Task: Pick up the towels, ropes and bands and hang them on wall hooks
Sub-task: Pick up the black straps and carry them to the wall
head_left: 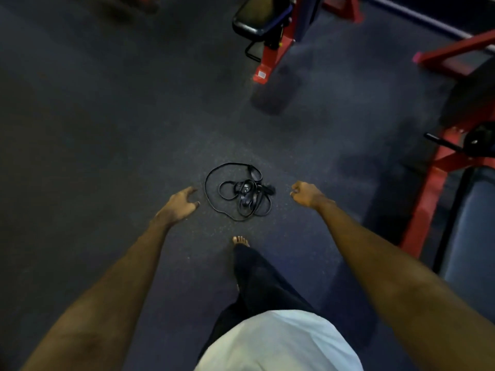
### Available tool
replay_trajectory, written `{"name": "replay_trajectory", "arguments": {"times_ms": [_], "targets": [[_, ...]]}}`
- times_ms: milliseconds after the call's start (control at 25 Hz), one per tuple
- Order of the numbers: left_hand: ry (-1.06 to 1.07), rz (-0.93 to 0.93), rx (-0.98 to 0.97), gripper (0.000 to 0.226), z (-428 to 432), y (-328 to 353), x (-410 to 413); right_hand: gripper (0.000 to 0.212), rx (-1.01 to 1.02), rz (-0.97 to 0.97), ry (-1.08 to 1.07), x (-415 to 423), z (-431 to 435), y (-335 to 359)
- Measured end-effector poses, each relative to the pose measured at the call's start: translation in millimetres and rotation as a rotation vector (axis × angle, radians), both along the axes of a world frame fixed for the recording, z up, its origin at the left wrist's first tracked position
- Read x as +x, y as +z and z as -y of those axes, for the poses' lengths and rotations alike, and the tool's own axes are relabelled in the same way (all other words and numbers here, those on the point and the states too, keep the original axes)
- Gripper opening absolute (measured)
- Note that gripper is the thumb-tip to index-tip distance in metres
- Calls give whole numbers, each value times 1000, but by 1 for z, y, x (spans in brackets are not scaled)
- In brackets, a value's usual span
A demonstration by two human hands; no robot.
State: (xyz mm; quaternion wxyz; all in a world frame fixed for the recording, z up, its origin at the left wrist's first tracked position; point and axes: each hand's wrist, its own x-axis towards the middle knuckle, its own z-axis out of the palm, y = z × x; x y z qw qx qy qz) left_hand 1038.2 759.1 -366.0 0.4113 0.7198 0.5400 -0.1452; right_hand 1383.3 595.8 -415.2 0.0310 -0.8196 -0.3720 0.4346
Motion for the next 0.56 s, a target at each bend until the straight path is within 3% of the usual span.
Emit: {"name": "replay_trajectory", "arguments": {"times_ms": [240, 560], "targets": [[-199, -93, -67, 60, -104, -23, 28, 23, 12, -27, -166, -23, -71, -24], [-512, -5, -148, 55, -213, -61, 78, 26, -43, -39, -525, -80, -98, -37]]}}
